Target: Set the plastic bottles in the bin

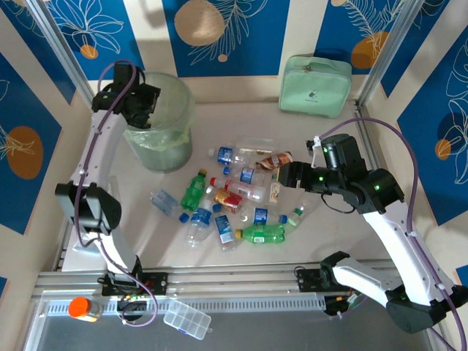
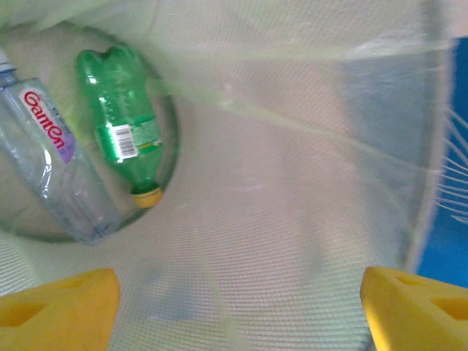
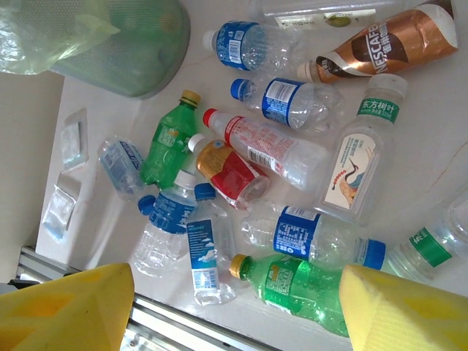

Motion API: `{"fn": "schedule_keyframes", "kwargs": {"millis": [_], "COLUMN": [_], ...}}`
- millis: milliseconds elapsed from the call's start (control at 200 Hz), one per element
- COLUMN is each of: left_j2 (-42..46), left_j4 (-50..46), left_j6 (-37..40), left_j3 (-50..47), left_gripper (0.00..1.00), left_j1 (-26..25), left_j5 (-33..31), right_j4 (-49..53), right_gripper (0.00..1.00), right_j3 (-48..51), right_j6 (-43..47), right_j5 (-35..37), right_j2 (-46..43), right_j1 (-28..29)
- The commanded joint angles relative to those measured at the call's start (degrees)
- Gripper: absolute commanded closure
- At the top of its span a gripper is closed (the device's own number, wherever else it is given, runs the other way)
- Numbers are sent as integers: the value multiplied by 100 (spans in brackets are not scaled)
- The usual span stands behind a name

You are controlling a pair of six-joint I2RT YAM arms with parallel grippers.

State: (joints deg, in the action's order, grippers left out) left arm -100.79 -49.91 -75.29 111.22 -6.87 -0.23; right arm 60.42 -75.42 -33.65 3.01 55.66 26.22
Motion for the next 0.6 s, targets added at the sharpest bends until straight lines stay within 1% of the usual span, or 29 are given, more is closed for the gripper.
{"fn": "schedule_keyframes", "kwargs": {"millis": [0, 55, 175, 290, 385, 500, 595], "left_j2": [636, 957, 1622, 2197, 2681, 3212, 3589], "left_j4": [-199, -247, -437, -692, -752, -859, -990], "left_j6": [677, 953, 1817, 2652, 3149, 3772, 3963], "left_j3": [-200, -356, -662, -994, -1451, -1977, -2545], "left_gripper": [15, 15, 16, 17, 19, 19, 18], "left_j1": [-96, -189, -496, -843, -1047, -1313, -1432], "left_j5": [146, 85, -111, -48, 281, 465, 612], "right_j4": [-140, -179, -268, -212, -200, -287, -348], "right_gripper": [25, 25, 25, 25, 25, 24, 21], "right_j3": [12, 81, 226, 316, 414, 595, 786], "right_j6": [-136, -238, -401, -531, -650, -760, -835], "right_j5": [-155, -175, -197, -52, 42, 73, 103], "right_j2": [-71, -55, 1, 102, 190, 315, 425], "right_j1": [-19, -20, -29, -46, -91, -220, -387]}}
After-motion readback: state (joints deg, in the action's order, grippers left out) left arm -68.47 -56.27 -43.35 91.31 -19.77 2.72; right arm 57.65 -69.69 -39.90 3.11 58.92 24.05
